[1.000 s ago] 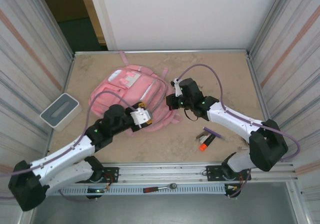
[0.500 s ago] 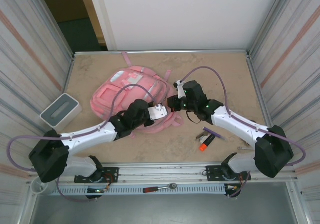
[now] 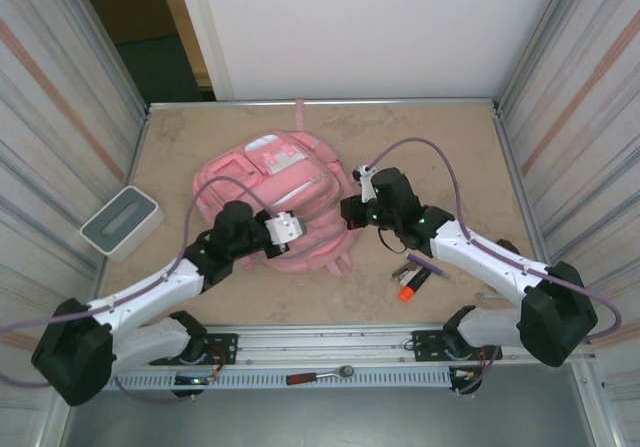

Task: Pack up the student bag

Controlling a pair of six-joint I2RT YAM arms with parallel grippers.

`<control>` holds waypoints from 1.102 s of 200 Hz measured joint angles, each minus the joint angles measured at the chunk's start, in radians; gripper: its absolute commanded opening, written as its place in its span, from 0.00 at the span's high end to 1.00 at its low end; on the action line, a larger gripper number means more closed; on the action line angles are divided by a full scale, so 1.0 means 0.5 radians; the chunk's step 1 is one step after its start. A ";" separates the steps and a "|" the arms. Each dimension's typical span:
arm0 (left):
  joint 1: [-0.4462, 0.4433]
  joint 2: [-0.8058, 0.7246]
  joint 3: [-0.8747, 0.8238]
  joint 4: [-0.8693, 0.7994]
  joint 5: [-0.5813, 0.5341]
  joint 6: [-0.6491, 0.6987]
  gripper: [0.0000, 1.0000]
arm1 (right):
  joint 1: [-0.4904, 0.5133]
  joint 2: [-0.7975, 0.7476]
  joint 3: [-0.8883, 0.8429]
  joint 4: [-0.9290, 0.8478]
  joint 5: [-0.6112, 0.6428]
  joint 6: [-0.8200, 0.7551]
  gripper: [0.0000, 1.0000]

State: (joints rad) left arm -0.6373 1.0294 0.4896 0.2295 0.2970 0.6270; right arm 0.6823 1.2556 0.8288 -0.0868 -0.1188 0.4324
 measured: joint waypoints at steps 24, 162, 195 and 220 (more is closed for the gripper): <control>0.189 -0.170 -0.142 0.054 0.203 -0.042 1.00 | -0.001 0.000 -0.006 -0.023 0.045 -0.001 1.00; -0.239 -0.047 0.191 -0.304 -0.310 0.007 0.41 | 0.069 0.056 0.057 -0.004 0.028 0.010 1.00; -0.271 0.216 0.307 -0.323 -0.407 0.055 0.47 | 0.106 0.004 0.057 -0.011 0.026 0.014 1.00; -0.275 0.318 0.371 -0.319 -0.450 0.082 0.56 | 0.120 -0.011 0.057 -0.011 0.026 0.021 1.00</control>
State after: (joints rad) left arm -0.7746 1.1885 0.6750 0.0700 0.0719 0.6682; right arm 0.7422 1.2503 0.8574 -0.0925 -0.1059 0.4427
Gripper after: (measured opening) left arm 0.484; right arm 0.041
